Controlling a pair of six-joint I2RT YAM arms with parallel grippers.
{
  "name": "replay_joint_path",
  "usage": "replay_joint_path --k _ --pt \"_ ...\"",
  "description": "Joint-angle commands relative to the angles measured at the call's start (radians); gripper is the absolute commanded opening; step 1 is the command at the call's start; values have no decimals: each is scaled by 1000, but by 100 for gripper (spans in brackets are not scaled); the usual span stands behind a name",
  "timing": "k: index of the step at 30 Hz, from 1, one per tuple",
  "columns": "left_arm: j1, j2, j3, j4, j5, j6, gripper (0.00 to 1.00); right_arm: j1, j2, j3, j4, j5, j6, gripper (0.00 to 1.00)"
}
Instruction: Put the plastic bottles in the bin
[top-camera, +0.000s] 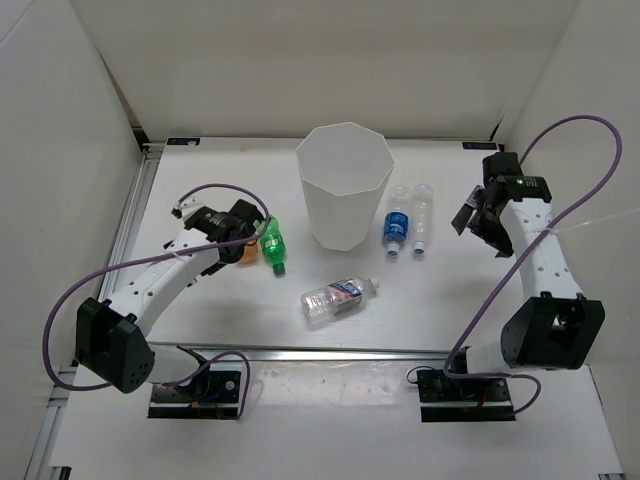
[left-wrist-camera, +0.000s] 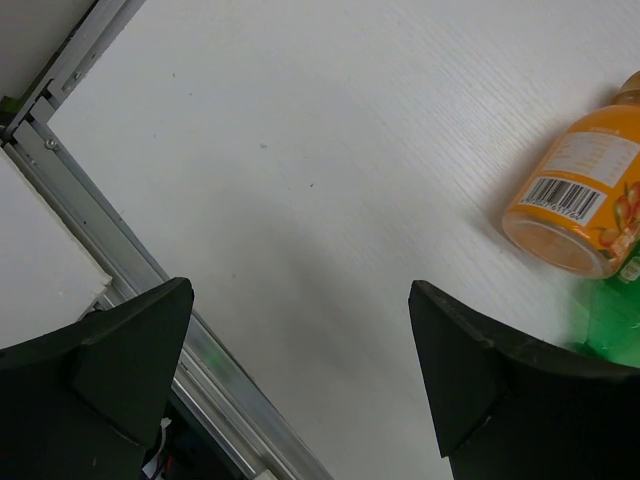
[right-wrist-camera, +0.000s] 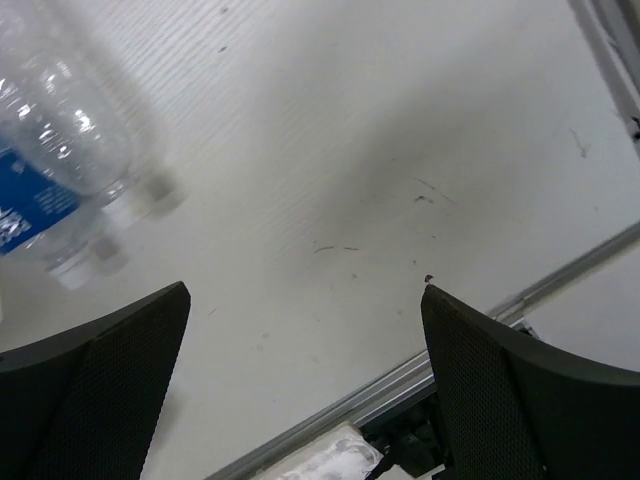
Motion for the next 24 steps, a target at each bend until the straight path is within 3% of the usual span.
replay_joint_path --k 1,7,12,24 --pt "-6 -44 -31 -5 -16 -16 100 -6 49 44 87 -161 -139 100" --pt "-6 -81 -50 -14 -26 -16 100 -6 257 223 75 -330 -150 100" --pt "-6 -81 -50 -25 -26 -4 100 46 398 330 159 -371 -182 100" --pt "-6 -90 -68 -35 -7 38 100 47 719 530 169 -407 -201 100"
